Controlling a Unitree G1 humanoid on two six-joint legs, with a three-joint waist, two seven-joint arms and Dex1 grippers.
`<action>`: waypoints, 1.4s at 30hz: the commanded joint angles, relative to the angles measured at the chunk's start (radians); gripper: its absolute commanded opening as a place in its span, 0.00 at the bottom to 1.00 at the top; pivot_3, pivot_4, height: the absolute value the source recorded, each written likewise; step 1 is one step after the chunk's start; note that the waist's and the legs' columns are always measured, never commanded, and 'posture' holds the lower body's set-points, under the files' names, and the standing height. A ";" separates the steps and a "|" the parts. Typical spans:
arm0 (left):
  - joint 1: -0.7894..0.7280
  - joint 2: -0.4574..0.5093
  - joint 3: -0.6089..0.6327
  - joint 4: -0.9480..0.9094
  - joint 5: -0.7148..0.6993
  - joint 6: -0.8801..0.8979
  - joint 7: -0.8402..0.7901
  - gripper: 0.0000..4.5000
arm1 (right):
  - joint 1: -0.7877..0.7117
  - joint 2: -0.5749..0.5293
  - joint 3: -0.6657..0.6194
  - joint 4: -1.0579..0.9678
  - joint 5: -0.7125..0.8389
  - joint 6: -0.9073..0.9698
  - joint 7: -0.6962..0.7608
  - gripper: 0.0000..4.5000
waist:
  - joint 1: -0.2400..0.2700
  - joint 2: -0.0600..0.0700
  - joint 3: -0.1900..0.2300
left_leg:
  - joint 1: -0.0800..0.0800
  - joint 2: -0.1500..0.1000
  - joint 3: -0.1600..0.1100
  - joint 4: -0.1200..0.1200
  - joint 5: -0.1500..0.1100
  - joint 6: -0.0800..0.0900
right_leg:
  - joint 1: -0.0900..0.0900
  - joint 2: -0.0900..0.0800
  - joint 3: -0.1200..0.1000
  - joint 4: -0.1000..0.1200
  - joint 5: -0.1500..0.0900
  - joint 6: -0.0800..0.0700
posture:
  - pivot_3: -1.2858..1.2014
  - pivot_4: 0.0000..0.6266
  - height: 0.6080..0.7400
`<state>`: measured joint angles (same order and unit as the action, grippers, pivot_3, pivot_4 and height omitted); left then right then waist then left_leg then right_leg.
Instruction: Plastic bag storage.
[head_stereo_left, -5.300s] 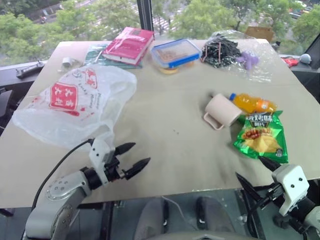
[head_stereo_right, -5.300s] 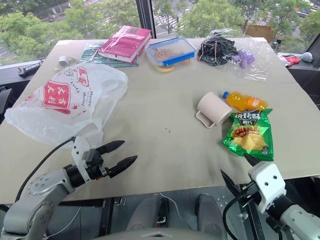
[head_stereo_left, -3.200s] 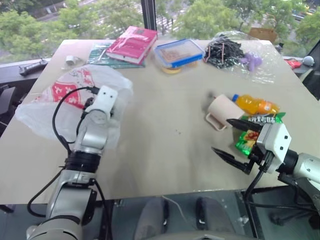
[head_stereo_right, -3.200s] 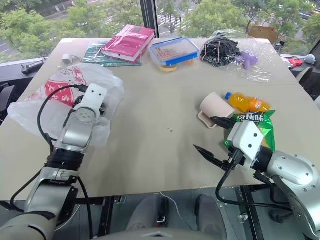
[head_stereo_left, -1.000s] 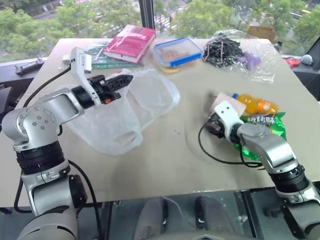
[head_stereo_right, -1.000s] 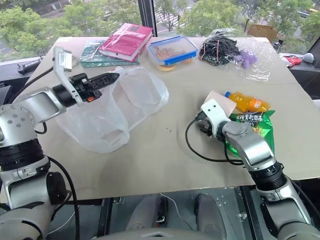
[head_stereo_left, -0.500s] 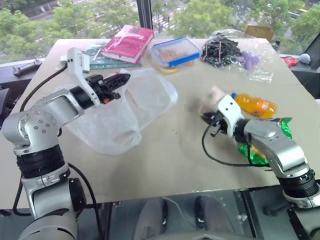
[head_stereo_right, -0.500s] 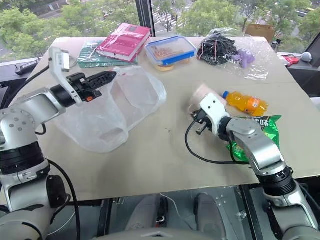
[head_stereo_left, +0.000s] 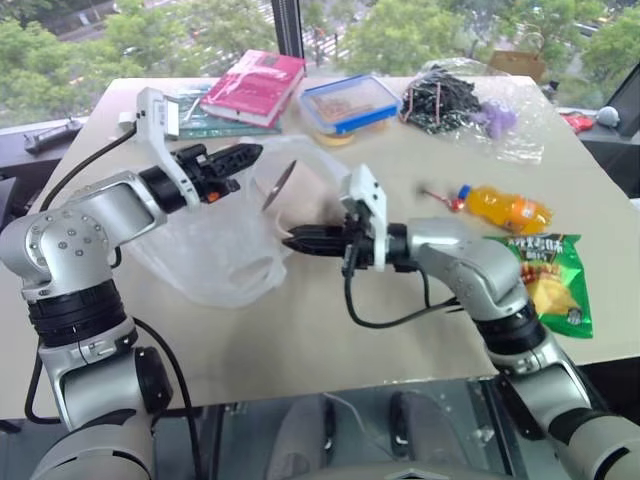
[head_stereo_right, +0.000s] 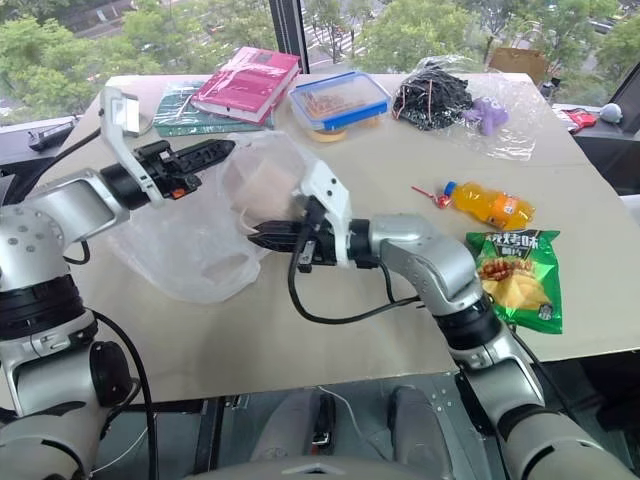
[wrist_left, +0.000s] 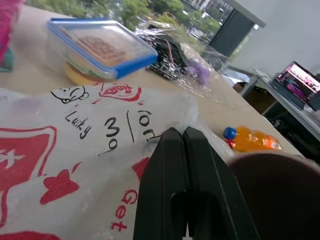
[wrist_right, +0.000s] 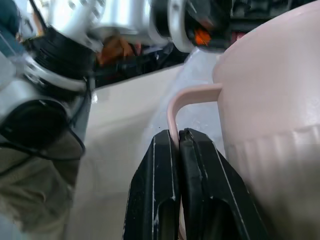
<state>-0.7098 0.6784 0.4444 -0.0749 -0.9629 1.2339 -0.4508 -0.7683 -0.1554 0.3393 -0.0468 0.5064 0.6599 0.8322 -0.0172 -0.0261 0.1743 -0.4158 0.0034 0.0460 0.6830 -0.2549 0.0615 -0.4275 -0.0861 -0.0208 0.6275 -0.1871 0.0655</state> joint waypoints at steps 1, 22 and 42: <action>0.004 0.051 0.071 -0.083 -0.128 0.079 -0.026 0.00 | -0.075 0.020 0.037 0.134 -0.088 -0.123 0.064 0.01 | -0.003 0.000 0.000 | 0.000 0.000 0.000 0.000 0.000 0.000 | 0.000 0.000 0.000 0.000 0.000 0.000 | 0.52 0.24 1.00; 0.198 -0.025 0.045 -0.228 -0.454 0.039 0.346 0.00 | -0.537 0.366 -0.001 1.252 -0.553 -0.863 -0.289 0.18 | -0.024 0.000 0.000 | 0.000 -0.001 -0.002 -0.014 0.002 -0.013 | -0.006 -0.002 0.001 -0.001 0.000 -0.002 | 0.52 0.24 1.00; 0.041 -0.084 -0.123 -0.011 -0.219 -0.172 0.212 0.00 | 0.100 -0.274 -0.337 -0.550 -0.101 0.087 -0.053 1.00 | 0.008 0.002 0.001 | -0.001 0.000 -0.005 -0.014 0.006 -0.011 | -0.006 0.000 -0.005 0.000 -0.001 -0.004 | 0.52 0.24 1.00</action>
<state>-0.6469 0.5912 0.3250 -0.0848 -1.2065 1.0967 -0.2078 -0.7050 -0.3712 0.0947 -0.4377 0.3162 0.5921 0.7913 -0.0088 -0.0244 0.1755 -0.4167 0.0035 0.0403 0.6692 -0.2486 0.0506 -0.4325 -0.0866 -0.0264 0.6268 -0.1883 0.0612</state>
